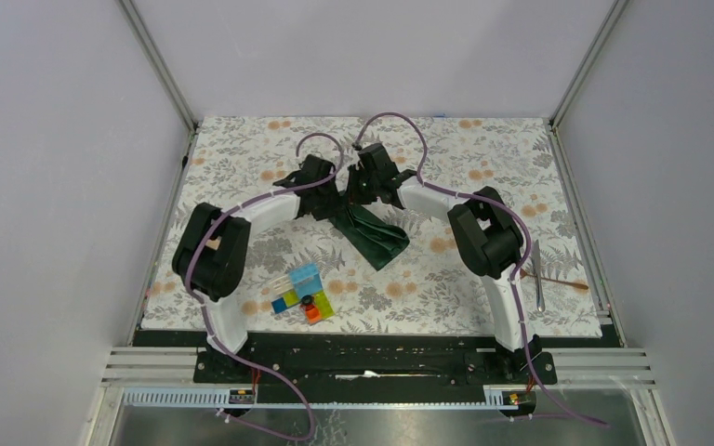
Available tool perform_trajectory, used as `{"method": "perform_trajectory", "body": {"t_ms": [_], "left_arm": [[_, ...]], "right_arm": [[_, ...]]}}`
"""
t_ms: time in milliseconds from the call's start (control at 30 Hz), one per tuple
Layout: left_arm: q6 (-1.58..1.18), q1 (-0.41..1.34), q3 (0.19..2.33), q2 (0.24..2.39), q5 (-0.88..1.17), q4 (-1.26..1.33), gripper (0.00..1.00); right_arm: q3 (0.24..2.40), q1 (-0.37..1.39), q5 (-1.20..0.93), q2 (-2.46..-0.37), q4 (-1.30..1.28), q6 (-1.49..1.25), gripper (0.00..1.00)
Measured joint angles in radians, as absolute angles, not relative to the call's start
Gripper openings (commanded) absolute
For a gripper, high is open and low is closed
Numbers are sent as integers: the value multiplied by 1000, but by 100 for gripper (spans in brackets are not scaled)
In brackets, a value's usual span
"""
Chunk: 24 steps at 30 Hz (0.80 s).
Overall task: Fold the napkin into a case and place the utensils inside
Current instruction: Grasp the top corner of the smaller rectangle folded napkin from the folded napkin.
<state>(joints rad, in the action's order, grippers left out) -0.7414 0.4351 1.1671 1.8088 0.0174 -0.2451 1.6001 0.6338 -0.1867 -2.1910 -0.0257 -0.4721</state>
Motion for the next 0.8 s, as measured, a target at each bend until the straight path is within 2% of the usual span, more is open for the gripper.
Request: {"method": "perform_trajectory", "body": {"t_ms": [300,567,800], "left_arm": [[-675,506,1310,1916,-162,-374,29],[-649,537,1330,1926,-282,-425,33],[-635,549,1366,1946,-316,-440,32]], "right_arm": [[1600,634,-186,-2191,-25,-491,0],[1600,634,-186,-2191,-25,-495,0],[1600,634,-186,-2191,-25,-496,0]]}}
